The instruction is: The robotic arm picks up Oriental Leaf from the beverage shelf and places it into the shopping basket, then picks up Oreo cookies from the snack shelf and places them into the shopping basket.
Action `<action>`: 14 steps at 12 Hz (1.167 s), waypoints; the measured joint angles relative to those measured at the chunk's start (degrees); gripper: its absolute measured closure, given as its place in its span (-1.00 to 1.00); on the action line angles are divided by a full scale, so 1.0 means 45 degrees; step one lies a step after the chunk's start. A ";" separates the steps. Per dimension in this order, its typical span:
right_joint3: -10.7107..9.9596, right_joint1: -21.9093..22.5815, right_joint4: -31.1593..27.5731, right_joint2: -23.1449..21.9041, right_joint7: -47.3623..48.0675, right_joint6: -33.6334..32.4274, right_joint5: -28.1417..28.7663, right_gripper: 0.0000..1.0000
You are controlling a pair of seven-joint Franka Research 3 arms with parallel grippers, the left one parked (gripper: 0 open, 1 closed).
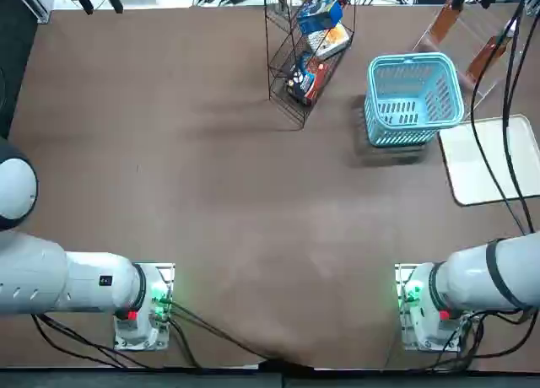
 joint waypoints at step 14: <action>0.0000 0.0000 0.0000 0.0000 -0.0001 -0.0012 0.0000 -1.00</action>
